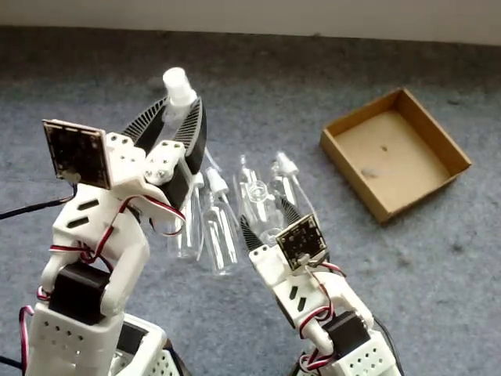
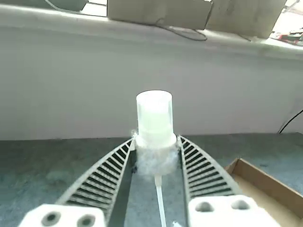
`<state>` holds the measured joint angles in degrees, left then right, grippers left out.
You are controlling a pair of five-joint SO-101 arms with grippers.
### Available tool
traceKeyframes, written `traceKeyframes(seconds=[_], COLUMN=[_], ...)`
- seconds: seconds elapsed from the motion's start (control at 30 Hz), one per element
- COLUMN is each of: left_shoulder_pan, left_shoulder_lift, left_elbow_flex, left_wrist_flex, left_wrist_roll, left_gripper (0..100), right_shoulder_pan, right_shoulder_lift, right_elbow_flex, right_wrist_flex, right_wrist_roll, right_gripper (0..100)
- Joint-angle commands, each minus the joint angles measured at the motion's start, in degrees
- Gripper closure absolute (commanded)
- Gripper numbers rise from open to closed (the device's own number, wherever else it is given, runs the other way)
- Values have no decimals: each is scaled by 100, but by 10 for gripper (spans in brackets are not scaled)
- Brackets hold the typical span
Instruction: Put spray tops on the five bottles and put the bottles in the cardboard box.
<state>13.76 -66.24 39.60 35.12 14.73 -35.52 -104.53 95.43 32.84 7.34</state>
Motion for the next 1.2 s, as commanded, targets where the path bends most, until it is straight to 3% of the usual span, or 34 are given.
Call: traceKeyframes(seconds=[0.0, 0.1, 0.33, 0.6, 0.8, 1.17], left_shoulder_pan=[382, 523, 708, 110, 145, 400], left_shoulder_lift=[-101, -101, -110, -110, -110, -57], left_elbow_flex=[-347, -374, -655, -989, -1033, -1323], left_wrist_flex=[-369, -404, -378, -325, -35, 0], left_wrist_roll=[-53, -44, 484, 484, 484, 475], left_gripper=[976, 976, 976, 976, 976, 976], right_shoulder_pan=[-57, -57, -75, -163, -224, -233], right_shoulder_lift=[-22, -75, -75, -31, -75, -75], right_elbow_flex=[1007, 1007, 1007, 1007, 1007, 1007], right_wrist_flex=[13, 453, 409, -1121, -1420, -927], right_wrist_roll=[-18, -9, -53, -62, -1635, -1415], right_gripper=[841, 841, 842, 846, 847, 847])
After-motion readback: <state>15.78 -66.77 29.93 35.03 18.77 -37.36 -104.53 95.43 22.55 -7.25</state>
